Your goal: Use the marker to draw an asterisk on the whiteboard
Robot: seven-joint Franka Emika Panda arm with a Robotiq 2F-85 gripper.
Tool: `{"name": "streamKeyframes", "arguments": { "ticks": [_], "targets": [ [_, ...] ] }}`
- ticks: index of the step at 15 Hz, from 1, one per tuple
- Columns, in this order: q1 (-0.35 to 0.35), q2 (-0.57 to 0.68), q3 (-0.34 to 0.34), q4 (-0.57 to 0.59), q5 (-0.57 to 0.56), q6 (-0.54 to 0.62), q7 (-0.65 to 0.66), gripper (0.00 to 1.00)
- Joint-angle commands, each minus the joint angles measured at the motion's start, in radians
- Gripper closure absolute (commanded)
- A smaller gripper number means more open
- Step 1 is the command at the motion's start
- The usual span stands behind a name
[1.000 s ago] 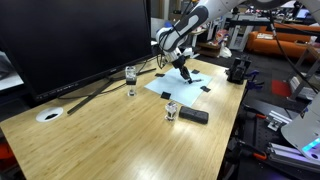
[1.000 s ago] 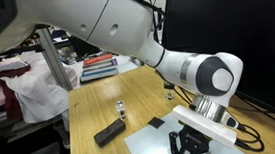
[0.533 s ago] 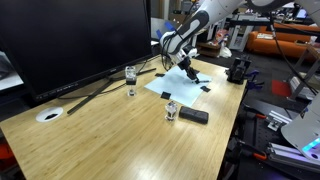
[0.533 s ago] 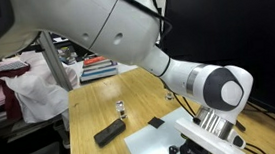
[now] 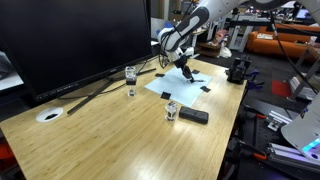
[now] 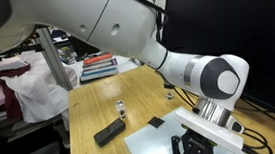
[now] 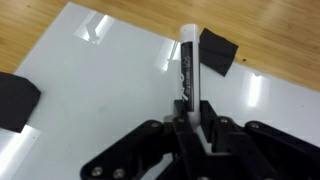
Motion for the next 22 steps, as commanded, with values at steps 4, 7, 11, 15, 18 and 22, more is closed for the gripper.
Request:
{"name": "streamKeyframes", "arguments": {
  "ticks": [4, 7, 11, 15, 18, 22],
  "targets": [
    [-0.001, -0.039, 0.035, -0.009, 0.007, 0.031, -0.024, 0.95],
    [0.005, -0.026, 0.041, 0.011, 0.006, 0.028, -0.023, 0.95],
    [0.015, 0.0, 0.042, 0.049, 0.002, 0.007, -0.02, 0.95],
    [0.03, 0.047, 0.036, 0.102, -0.01, -0.032, -0.019, 0.95],
    [0.041, 0.079, 0.031, 0.145, -0.022, -0.077, -0.017, 0.95],
    [0.052, 0.113, 0.022, 0.203, -0.042, -0.163, -0.013, 0.95]
  ]
}}
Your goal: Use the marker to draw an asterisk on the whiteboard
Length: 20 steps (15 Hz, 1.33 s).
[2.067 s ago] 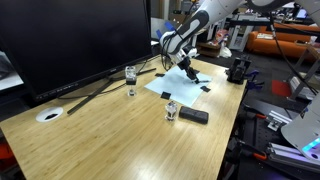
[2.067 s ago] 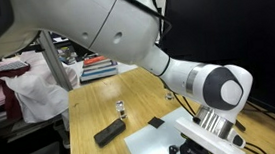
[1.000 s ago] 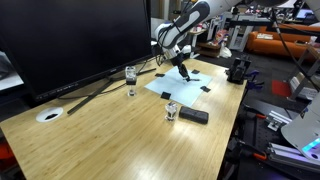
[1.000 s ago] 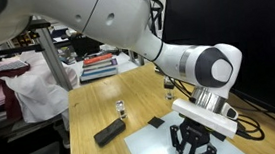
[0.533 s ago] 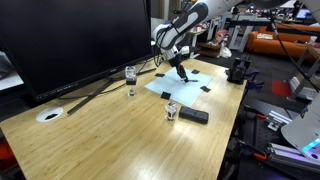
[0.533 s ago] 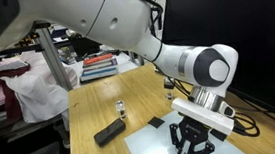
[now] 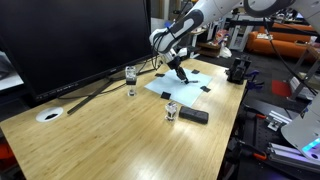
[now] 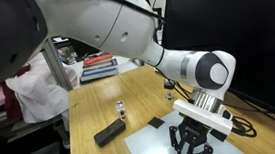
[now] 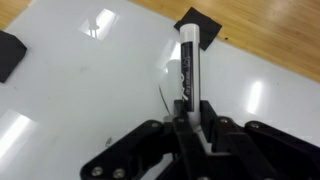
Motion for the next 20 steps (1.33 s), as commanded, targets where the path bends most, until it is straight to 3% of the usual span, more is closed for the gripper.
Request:
{"name": "streamKeyframes", "arguments": {
  "ticks": [1, 11, 20],
  "targets": [
    [0.018, 0.044, -0.019, 0.081, -0.03, -0.106, -0.006, 0.95],
    [0.03, 0.108, -0.018, 0.204, -0.057, -0.164, -0.017, 0.95],
    [0.061, 0.211, -0.022, 0.345, -0.094, -0.295, -0.031, 0.95]
  ]
}}
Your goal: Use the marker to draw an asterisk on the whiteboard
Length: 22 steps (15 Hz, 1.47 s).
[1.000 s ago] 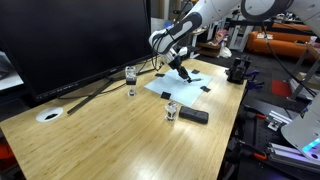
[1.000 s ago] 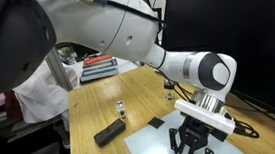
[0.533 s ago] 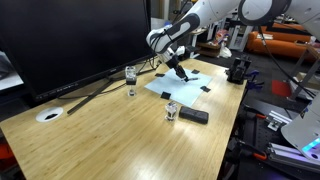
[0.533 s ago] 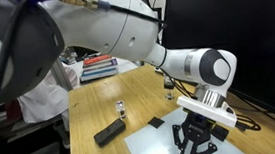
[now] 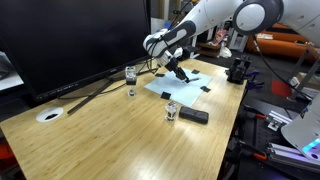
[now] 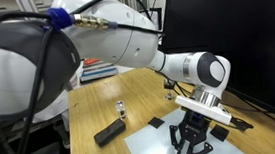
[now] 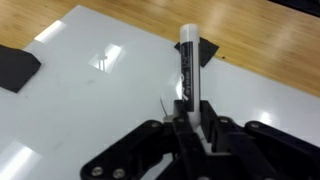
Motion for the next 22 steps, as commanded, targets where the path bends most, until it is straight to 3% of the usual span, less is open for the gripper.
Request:
{"name": "streamKeyframes", "arguments": {
  "ticks": [1, 12, 22],
  "targets": [
    [0.015, 0.055, -0.013, 0.102, -0.022, -0.055, -0.034, 0.95],
    [0.012, 0.132, -0.018, 0.219, -0.016, -0.115, -0.061, 0.95],
    [-0.007, 0.143, -0.033, 0.193, -0.021, -0.155, -0.055, 0.95]
  ]
}}
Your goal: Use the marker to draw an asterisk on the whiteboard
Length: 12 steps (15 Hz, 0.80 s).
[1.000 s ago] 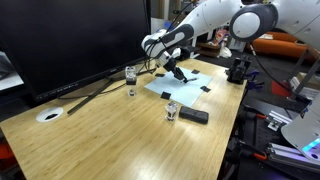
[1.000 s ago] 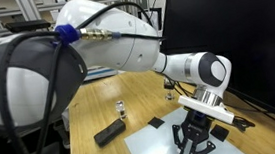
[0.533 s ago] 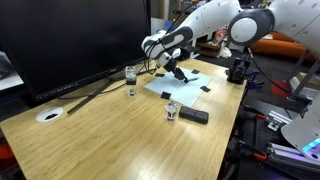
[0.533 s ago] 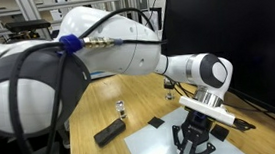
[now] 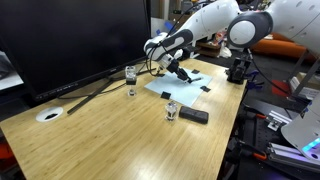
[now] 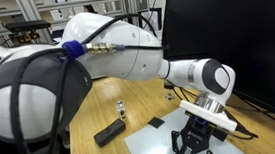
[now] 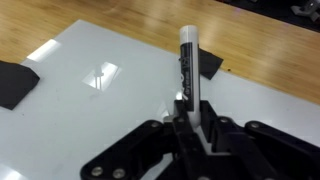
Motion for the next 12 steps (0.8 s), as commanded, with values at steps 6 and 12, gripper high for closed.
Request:
{"name": "streamKeyframes", "arguments": {
  "ticks": [6, 12],
  "targets": [
    [-0.017, 0.015, -0.019, 0.01, -0.003, -0.019, -0.017, 0.95],
    [-0.086, -0.072, 0.015, -0.046, 0.082, 0.072, -0.006, 0.92]
  ]
}}
